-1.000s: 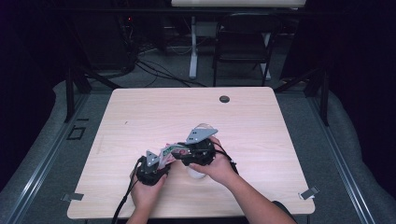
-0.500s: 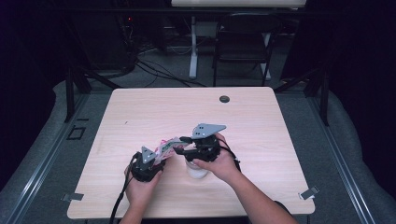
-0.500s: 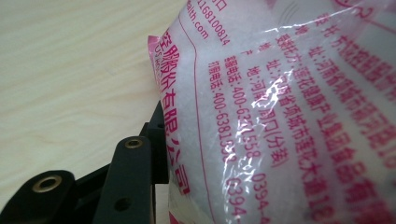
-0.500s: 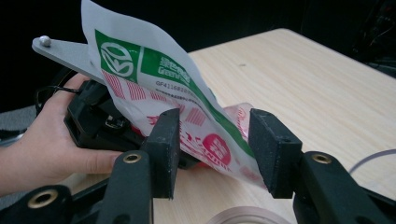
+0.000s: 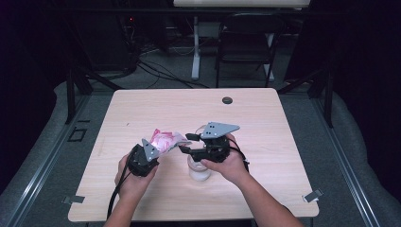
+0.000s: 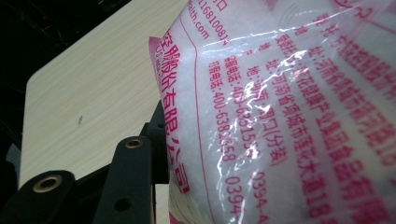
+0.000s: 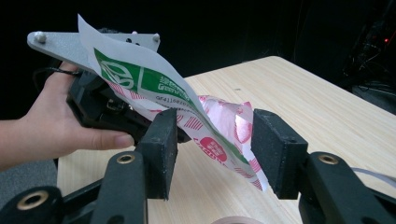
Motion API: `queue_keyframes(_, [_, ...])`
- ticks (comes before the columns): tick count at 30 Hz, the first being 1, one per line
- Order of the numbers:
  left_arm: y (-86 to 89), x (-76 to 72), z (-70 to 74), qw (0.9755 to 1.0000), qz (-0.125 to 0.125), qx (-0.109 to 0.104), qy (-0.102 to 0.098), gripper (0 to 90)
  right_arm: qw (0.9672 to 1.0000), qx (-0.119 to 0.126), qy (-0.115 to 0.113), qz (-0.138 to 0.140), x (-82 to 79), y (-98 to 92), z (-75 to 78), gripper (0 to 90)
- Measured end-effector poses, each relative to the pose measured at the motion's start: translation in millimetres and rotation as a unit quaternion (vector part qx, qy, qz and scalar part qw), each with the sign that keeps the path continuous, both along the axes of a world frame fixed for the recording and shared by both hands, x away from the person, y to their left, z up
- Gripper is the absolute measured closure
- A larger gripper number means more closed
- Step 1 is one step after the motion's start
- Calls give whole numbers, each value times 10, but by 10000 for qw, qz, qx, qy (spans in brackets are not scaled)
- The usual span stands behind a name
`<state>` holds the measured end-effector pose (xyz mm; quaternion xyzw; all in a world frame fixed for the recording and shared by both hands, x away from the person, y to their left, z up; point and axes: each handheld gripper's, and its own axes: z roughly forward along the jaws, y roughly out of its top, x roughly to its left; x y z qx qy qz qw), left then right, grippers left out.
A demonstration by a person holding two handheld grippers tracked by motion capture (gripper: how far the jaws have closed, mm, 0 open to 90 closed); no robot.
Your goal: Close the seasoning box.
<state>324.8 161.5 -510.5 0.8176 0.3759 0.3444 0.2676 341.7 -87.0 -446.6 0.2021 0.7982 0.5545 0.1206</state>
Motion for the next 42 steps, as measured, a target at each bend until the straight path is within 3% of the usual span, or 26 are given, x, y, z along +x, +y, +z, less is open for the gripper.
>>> queue_keyframes(7, [4, 39, 62, 9992, -372, 126, 108, 590, 9999, -57, -144, 27, -50, -47, 43, 495])
queue_keyframes(13, [37, 64, 18, 9982, -575, -31, 175, 590, 9995, -203, -241, 96, -88, -67, 42, 478])
queue_keyframes(18, [-18, 61, -60, 9969, -735, 76, 256, 590, 9985, -437, -303, 154, -116, -40, -24, 458])
queue_keyframes(22, [-93, 34, -79, 9962, -822, 216, 198, 590, 9968, -701, -359, 145, -166, -13, -63, 469])
queue_keyframes(26, [-162, 2, -84, 9953, -890, 375, 110, 590, 9965, -729, -401, 121, -202, -13, -64, 475])
queue_keyframes(31, [-167, 7, -97, 9950, -907, 402, 115, 590, 9964, -725, -434, 116, -211, -16, -77, 477])
queue_keyframes(35, [-182, 3, -112, 9944, -915, 521, 99, 590, 9967, -725, -338, 119, -196, -25, -92, 510])
queue_keyframes(39, [-186, -9, -112, 9940, -928, 580, 40, 591, 9970, -678, -295, 232, -200, -29, -84, 531])
queue_keyframes(42, [-195, -23, -104, 9934, -932, 668, -45, 593, 9963, -691, -384, 350, -222, -14, -75, 520])
